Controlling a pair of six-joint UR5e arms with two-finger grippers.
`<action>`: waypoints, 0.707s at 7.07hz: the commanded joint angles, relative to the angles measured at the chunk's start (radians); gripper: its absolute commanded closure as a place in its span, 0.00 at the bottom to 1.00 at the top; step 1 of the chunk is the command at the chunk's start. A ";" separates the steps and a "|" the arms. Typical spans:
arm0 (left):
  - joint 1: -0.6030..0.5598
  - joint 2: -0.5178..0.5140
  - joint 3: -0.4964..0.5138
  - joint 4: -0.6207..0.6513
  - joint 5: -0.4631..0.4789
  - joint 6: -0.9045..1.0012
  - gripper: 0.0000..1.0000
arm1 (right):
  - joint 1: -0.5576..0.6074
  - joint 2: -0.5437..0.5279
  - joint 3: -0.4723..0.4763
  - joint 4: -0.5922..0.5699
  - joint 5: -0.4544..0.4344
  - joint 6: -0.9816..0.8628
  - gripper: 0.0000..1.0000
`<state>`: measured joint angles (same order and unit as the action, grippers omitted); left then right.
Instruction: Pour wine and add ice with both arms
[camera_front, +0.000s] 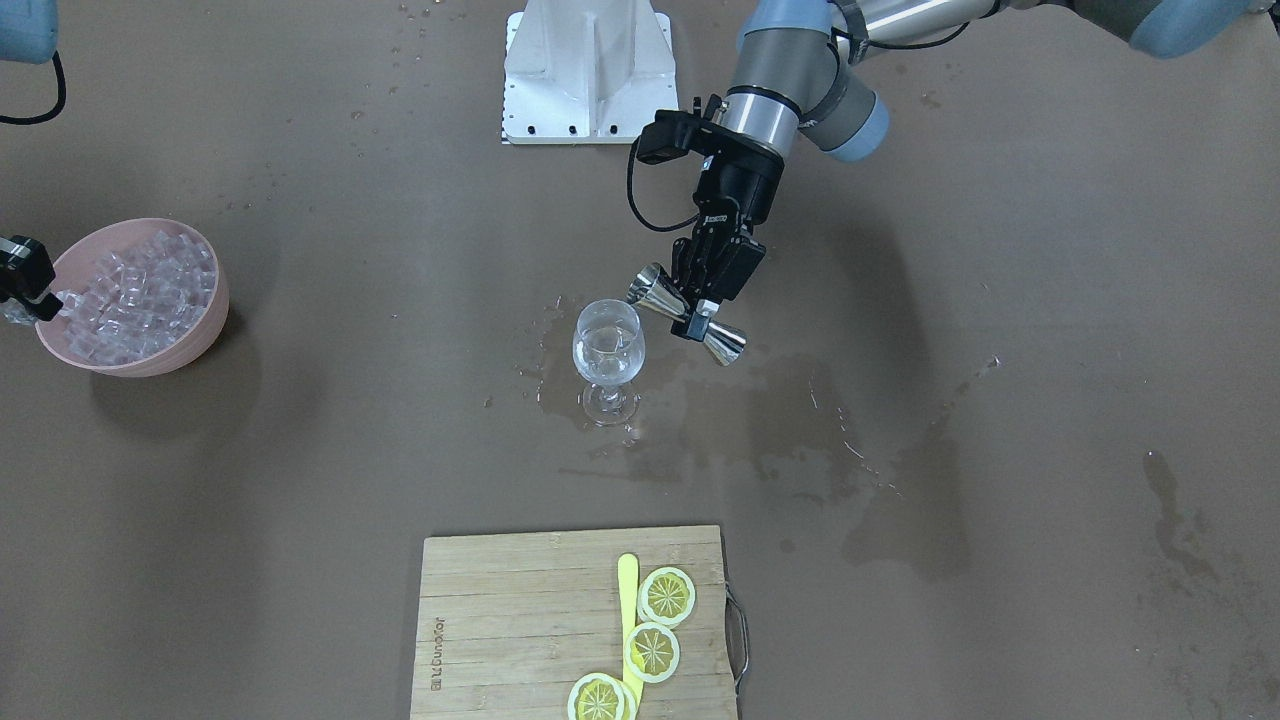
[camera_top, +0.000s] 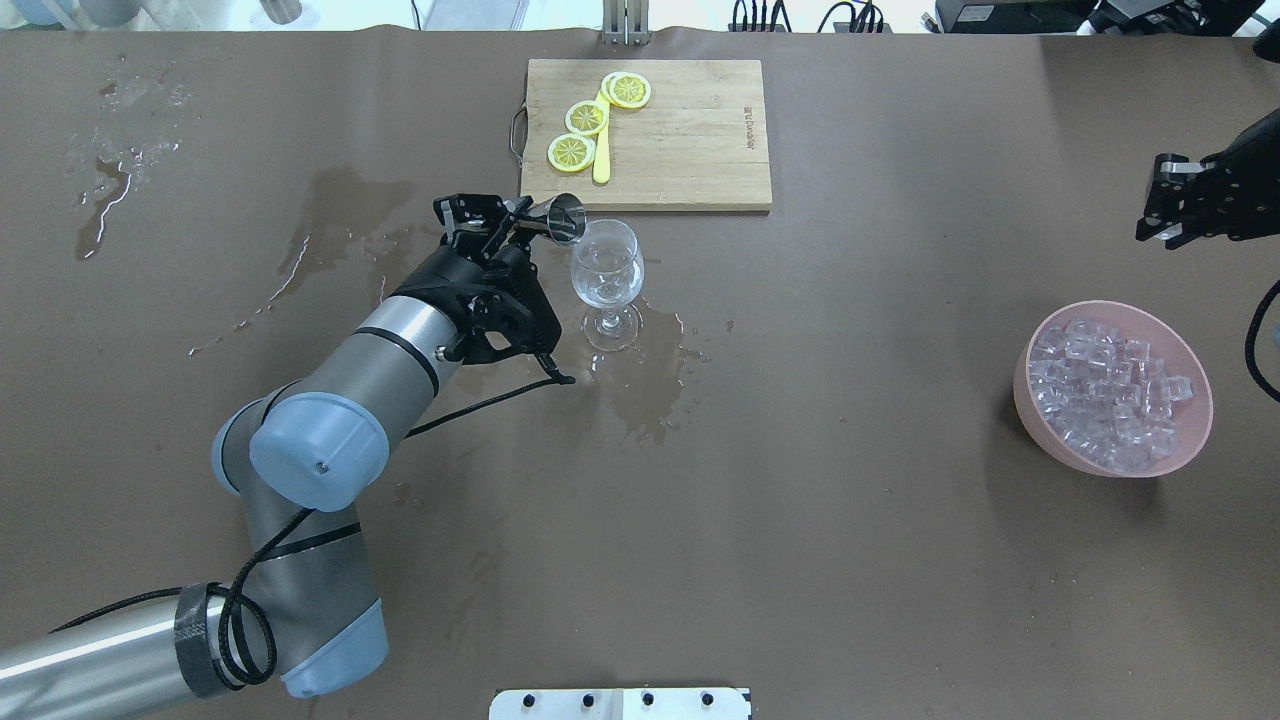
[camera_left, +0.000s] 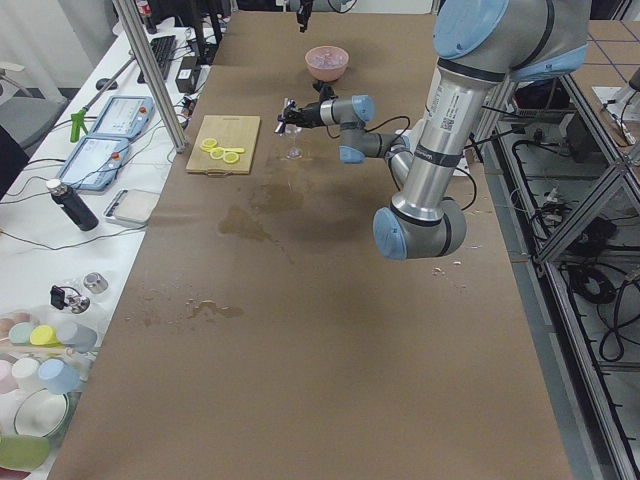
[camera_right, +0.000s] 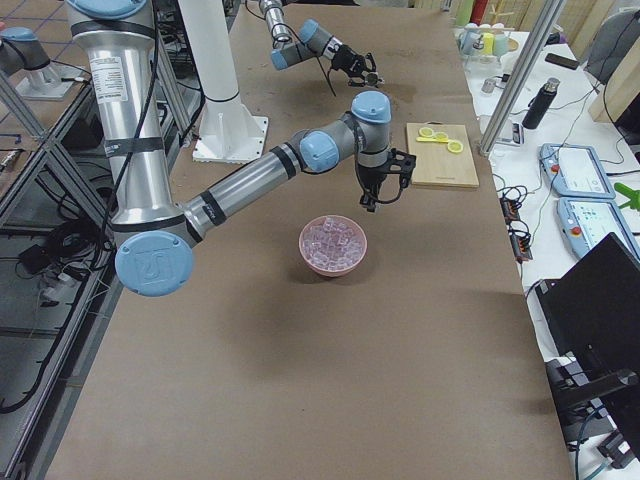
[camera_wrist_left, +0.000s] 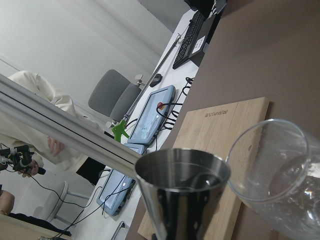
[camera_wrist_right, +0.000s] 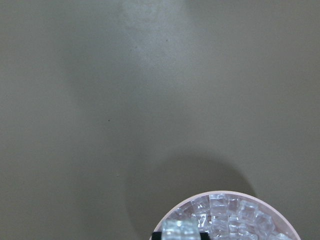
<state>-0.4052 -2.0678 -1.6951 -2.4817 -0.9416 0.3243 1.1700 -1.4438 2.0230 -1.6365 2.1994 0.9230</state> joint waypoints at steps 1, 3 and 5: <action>0.002 -0.018 0.002 0.032 0.012 0.086 1.00 | -0.003 0.017 0.003 -0.040 -0.010 0.000 0.82; 0.002 -0.029 0.005 0.049 0.033 0.151 1.00 | -0.010 0.029 -0.004 -0.046 -0.012 0.000 0.82; 0.000 -0.029 0.006 0.055 0.056 0.191 1.00 | -0.013 0.026 -0.007 -0.048 -0.018 0.000 0.82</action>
<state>-0.4043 -2.0969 -1.6898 -2.4303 -0.8987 0.4922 1.1597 -1.4186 2.0187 -1.6830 2.1856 0.9233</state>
